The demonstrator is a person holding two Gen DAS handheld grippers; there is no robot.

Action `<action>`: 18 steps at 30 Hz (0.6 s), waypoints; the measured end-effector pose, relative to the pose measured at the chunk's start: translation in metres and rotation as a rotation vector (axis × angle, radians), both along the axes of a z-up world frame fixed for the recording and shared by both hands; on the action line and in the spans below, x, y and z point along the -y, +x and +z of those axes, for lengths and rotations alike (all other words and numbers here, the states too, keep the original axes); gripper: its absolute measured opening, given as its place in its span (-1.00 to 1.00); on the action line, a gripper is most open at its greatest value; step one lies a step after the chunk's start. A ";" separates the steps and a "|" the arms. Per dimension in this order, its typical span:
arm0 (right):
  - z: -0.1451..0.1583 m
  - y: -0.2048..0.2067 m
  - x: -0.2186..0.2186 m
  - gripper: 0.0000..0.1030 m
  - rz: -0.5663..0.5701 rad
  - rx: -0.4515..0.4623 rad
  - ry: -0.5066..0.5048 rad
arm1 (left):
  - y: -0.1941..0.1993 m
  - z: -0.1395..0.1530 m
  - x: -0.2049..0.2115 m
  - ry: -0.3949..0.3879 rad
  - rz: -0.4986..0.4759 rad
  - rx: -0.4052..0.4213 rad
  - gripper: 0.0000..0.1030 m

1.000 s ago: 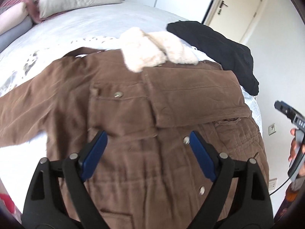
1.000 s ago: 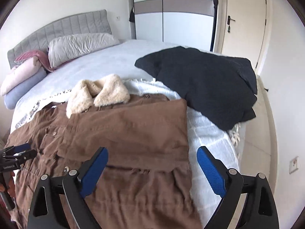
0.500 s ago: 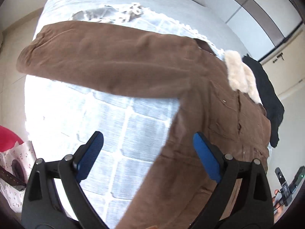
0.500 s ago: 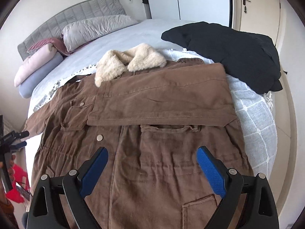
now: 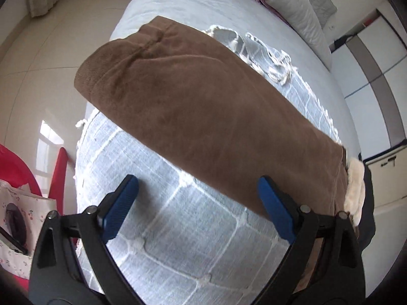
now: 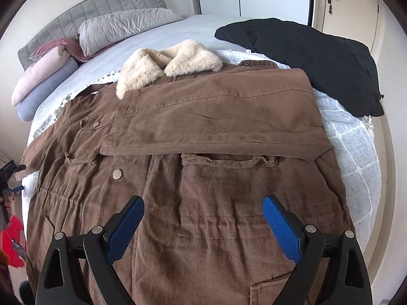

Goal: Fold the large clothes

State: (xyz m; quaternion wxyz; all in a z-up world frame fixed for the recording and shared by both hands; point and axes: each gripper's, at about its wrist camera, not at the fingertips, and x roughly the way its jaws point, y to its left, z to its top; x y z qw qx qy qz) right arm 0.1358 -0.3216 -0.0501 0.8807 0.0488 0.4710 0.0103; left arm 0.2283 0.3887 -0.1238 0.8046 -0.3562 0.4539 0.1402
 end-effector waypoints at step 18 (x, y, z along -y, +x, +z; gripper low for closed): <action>-0.006 0.004 0.005 0.85 -0.021 -0.018 0.044 | 0.015 0.160 0.099 0.367 -0.144 0.507 -0.85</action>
